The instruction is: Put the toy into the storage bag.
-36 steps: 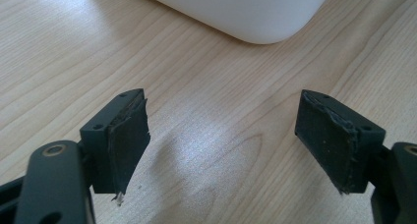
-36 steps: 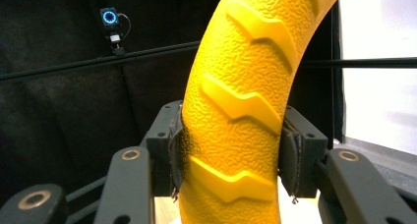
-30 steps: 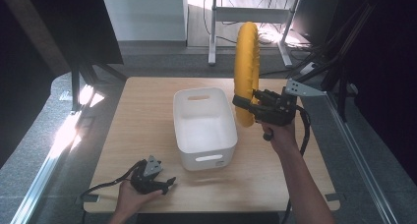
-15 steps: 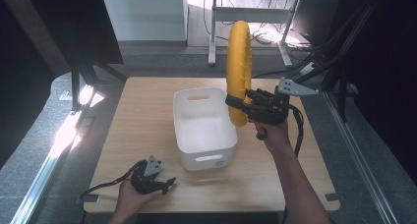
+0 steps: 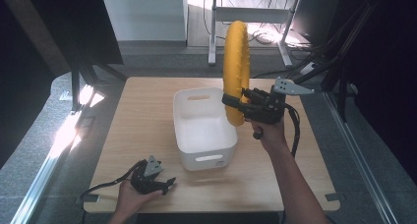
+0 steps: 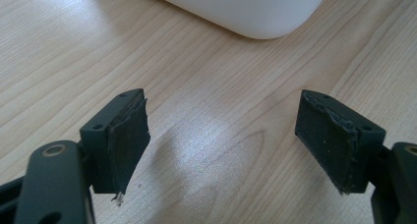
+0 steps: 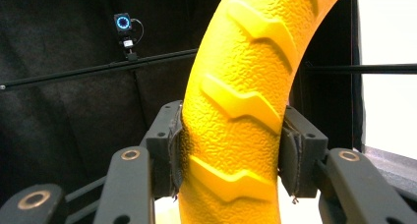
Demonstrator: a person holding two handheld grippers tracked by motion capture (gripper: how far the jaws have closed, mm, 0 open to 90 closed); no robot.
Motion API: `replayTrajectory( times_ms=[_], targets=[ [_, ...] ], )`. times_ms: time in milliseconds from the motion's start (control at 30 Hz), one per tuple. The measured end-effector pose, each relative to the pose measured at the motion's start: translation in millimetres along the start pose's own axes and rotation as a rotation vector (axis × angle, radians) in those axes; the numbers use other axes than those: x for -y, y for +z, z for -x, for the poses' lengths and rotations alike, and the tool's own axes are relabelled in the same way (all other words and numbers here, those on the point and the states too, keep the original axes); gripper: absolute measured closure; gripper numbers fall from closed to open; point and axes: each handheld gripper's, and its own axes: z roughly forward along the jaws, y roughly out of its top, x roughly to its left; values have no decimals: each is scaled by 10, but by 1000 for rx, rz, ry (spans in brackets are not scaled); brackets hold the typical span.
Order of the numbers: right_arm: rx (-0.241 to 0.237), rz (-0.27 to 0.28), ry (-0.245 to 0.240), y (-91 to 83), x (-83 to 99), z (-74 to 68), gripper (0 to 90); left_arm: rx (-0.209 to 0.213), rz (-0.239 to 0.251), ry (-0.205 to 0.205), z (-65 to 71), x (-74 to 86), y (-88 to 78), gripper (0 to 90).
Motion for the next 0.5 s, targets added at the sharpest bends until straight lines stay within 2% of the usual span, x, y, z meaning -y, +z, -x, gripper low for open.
replayTrajectory(
  times_ms=[500],
  targets=[
    [10,-6,-8,122,32,-20,502,-2,-1,4,-2,1,-5,206]
  ],
)
